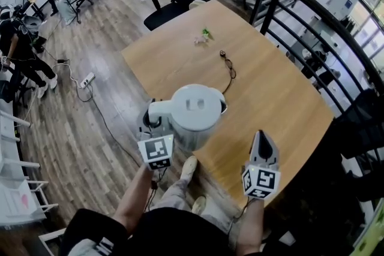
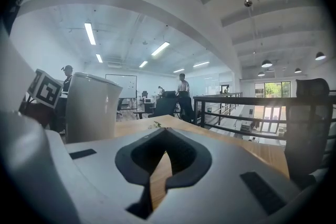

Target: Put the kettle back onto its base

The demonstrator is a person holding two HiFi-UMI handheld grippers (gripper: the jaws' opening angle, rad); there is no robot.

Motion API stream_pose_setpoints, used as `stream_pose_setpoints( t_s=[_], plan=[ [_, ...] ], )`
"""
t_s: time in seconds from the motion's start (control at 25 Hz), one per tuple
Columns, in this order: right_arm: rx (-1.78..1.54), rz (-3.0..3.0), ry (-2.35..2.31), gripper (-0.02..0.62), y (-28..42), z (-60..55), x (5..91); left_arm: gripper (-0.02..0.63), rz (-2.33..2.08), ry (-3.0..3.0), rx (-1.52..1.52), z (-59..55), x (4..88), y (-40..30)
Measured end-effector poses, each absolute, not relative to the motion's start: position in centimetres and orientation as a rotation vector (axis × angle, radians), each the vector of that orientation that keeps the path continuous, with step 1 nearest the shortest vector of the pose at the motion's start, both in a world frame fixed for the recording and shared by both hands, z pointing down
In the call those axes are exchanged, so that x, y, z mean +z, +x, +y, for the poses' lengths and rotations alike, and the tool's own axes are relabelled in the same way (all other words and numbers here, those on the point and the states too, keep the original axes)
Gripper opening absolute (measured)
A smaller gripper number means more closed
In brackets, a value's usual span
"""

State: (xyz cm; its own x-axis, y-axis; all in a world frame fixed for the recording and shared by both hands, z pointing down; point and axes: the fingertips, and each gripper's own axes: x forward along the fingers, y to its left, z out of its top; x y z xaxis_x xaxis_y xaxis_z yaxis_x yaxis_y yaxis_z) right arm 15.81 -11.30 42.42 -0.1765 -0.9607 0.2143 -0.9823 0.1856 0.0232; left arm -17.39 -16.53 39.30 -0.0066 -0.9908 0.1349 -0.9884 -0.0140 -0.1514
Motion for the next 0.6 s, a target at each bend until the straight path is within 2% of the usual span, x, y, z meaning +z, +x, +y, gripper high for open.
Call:
stream_pose_setpoints(
  t_s=[0.6],
  plan=[
    [0.187,-2.213,1.906,-0.002,15.9,-18.2,45.4,0.074,2.164,-2.247,-0.319,-25.4,42.9,-16.6]
  ],
)
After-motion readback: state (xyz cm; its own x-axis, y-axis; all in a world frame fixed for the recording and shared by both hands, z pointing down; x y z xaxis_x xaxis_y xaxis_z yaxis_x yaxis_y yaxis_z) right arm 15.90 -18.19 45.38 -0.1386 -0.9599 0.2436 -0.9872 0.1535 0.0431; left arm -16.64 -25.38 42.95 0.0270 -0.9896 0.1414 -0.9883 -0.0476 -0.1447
